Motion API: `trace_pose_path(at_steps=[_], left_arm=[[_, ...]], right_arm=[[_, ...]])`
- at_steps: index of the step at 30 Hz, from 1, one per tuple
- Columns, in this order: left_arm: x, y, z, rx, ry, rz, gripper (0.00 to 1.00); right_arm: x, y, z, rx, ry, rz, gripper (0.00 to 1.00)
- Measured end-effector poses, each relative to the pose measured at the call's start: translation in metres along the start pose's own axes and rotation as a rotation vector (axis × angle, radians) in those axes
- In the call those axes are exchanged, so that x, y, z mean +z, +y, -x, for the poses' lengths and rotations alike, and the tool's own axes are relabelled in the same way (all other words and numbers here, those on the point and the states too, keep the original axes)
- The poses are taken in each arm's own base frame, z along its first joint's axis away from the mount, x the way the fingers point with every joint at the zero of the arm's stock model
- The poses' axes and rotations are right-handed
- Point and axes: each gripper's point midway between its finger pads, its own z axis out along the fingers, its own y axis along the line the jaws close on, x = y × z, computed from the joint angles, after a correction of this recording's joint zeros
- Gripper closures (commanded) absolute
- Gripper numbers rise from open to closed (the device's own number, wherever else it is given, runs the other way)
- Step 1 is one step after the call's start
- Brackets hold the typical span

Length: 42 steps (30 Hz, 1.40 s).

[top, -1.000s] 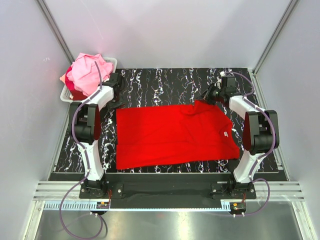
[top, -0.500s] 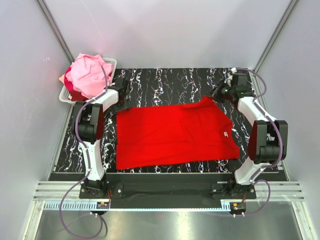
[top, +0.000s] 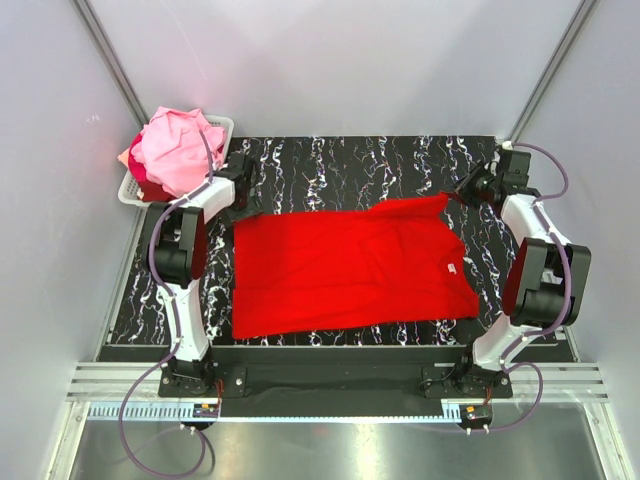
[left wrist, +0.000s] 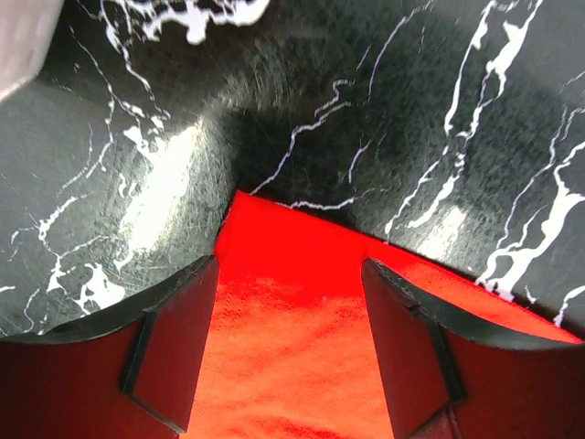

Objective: Fold and stack the t-shirts
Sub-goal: Fold the tshirt

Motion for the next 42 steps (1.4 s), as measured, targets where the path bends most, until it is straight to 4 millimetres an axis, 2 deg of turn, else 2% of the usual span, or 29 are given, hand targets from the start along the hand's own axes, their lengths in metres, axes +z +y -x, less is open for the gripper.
trace_pose_path(at_steps=[8,15,22,32,42], left_arm=[[-0.007,-0.002,0.007,-0.011,-0.016,-0.022,0.28],[-0.014,-0.01,0.021,-0.02,-0.045,-0.046,0.29],[-0.015,-0.011,0.023,-0.018,-0.048,-0.048,0.31],[-0.001,-0.009,0.014,-0.013,-0.021,-0.029,0.39],[0.009,-0.008,0.009,-0.016,-0.023,-0.02,0.58]], right_arm=[[0.004,-0.014,0.001,0.012,0.005,-0.022,1.0],[0.002,-0.024,0.003,0.012,0.005,-0.043,1.0],[0.0,-0.037,0.005,0.023,0.002,-0.083,1.0],[0.004,-0.041,0.002,0.031,0.017,-0.086,1.0],[0.004,-0.042,0.001,0.033,0.022,-0.086,1.0]])
